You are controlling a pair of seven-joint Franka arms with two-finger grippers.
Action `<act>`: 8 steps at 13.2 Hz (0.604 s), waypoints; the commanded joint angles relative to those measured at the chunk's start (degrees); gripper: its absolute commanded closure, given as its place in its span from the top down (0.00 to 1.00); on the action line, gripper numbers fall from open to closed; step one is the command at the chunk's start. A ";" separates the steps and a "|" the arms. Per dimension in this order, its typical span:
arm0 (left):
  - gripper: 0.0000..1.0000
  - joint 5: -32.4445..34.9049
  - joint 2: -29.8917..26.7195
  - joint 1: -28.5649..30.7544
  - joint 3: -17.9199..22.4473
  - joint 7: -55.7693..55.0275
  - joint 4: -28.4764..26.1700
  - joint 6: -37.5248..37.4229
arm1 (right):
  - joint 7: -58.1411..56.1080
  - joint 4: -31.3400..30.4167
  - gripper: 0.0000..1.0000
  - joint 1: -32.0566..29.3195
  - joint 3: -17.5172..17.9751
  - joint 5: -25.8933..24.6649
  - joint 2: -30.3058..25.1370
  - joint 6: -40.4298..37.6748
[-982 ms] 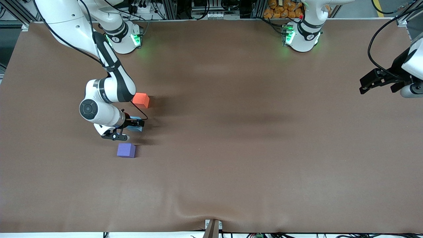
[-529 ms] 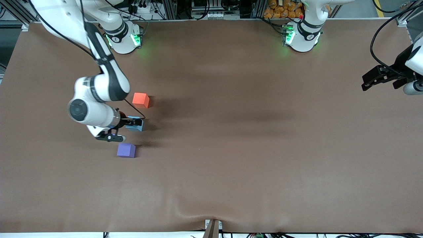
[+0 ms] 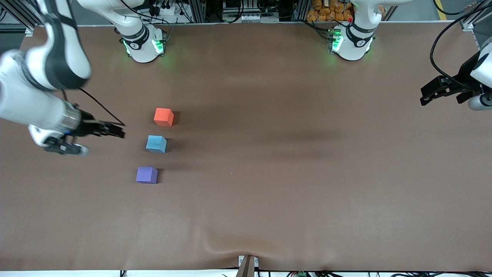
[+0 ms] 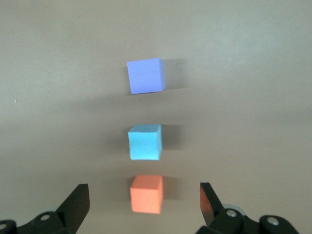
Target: Place blue block between orange and purple blocks
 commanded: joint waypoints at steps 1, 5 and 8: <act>1.00 -0.32 -0.16 0.03 -0.12 0.65 1.56 -0.96 | -5.12 1.29 1.00 -4.98 1.13 -1.72 -5.39 -5.97; 1.00 -0.23 0.02 -0.23 -0.04 0.65 2.35 -0.96 | -5.13 14.22 1.00 -5.87 0.96 -6.99 -5.40 -20.30; 1.00 -0.23 0.11 -0.32 -0.04 0.21 2.35 -0.96 | -5.40 20.72 1.00 -6.22 0.61 -7.35 -5.31 -26.55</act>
